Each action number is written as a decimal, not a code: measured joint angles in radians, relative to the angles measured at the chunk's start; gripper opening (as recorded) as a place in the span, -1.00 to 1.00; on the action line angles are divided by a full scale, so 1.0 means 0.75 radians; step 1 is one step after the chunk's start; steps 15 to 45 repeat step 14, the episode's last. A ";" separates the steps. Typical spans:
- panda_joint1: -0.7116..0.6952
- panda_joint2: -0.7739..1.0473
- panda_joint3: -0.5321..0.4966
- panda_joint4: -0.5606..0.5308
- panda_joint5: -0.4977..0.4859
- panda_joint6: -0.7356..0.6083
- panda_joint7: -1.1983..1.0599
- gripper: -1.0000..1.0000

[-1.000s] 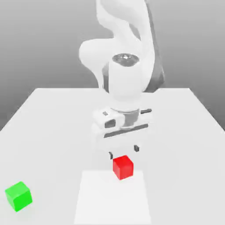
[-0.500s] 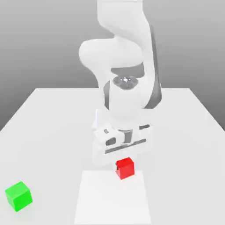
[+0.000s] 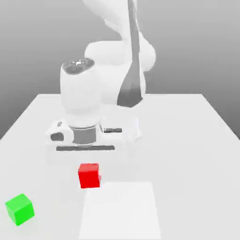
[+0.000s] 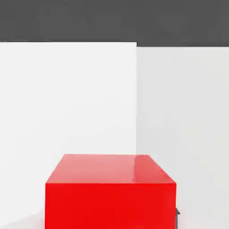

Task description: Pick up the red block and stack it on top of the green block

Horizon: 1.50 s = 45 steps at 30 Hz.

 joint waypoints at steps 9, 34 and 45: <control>-0.192 0.291 -0.099 0.312 0.120 -0.022 0.066 -1.00; -0.217 0.371 -0.070 0.320 0.161 0.048 0.038 1.00; -0.217 0.371 -0.070 0.320 0.161 0.048 0.038 1.00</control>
